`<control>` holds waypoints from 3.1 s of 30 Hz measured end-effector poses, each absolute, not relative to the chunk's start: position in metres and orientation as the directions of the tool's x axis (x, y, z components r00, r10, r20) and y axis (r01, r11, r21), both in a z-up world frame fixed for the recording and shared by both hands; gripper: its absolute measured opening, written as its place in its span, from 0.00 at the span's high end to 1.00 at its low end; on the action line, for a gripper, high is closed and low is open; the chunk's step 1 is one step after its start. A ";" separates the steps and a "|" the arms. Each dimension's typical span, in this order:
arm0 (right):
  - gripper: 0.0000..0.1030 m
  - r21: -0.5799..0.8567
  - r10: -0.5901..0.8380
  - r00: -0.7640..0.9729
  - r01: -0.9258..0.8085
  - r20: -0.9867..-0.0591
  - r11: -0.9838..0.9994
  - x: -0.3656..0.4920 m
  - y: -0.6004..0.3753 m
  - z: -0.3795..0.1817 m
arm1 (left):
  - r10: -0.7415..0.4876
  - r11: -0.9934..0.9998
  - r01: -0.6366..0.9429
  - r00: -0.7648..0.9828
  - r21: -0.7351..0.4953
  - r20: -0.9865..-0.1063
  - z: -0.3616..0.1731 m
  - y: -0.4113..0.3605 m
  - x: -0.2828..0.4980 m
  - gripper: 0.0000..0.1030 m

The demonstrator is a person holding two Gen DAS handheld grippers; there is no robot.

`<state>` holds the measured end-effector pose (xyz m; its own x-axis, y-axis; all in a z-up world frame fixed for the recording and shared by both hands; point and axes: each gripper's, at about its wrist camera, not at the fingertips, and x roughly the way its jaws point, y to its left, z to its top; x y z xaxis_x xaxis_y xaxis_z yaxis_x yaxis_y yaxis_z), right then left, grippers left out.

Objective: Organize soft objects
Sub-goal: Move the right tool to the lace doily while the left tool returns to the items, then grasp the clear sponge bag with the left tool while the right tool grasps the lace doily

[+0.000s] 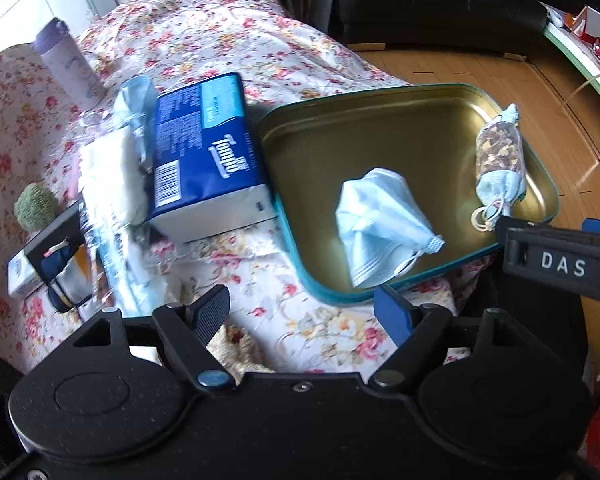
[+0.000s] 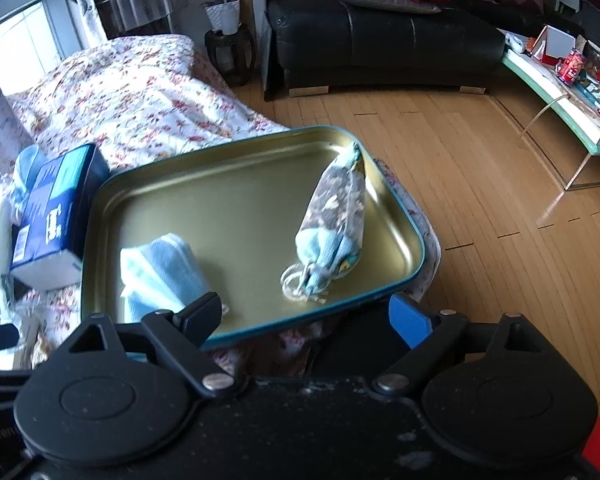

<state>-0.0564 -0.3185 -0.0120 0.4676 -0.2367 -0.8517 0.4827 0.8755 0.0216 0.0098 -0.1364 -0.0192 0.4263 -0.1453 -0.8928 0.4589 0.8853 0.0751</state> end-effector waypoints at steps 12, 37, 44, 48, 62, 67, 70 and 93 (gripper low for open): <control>0.04 -0.007 -0.214 0.469 0.405 -0.857 0.914 -0.064 -0.277 -0.010 | -0.119 0.923 0.379 0.448 0.068 -0.886 -0.018 -0.091 0.010 0.26; 0.01 0.070 0.056 0.498 0.009 -0.865 0.998 -0.030 -0.160 -0.005 | 0.108 0.993 -0.028 0.643 0.117 -0.758 0.006 0.077 0.069 0.14; 0.02 0.094 0.109 0.494 -0.054 -0.862 0.994 -0.012 -0.137 -0.011 | 0.165 0.985 -0.079 0.678 0.152 -0.716 0.005 0.097 0.089 0.11; 0.09 0.117 0.148 0.462 -0.095 -0.875 0.989 -0.002 -0.127 -0.016 | 0.201 0.978 -0.098 0.668 0.184 -0.716 0.004 0.106 0.099 0.11; 0.23 0.079 0.152 0.360 -0.210 -0.920 0.974 0.000 -0.097 -0.062 | 0.179 0.984 -0.125 0.588 0.131 -0.789 -0.003 0.142 0.116 0.11; 0.29 0.031 0.110 0.347 -0.225 -0.931 0.974 0.000 -0.093 -0.075 | 0.150 0.988 -0.121 0.574 0.097 -0.805 -0.004 0.138 0.110 0.12; 0.42 0.019 0.112 0.379 -0.239 -0.919 0.971 -0.006 -0.093 -0.072 | 0.114 0.993 -0.088 0.565 0.077 -0.817 -0.006 0.128 0.109 0.13; 0.07 0.006 0.121 0.448 -0.248 -0.886 0.969 -0.008 -0.091 -0.088 | -0.167 0.981 0.173 0.500 -0.091 -0.850 -0.017 0.007 0.133 0.12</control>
<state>-0.0076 -0.0908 -0.0880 0.4477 0.1206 -0.8860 -0.2483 0.9687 0.0064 0.1329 0.0074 -0.0167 0.4998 -0.1671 -0.8499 0.1733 0.9807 -0.0909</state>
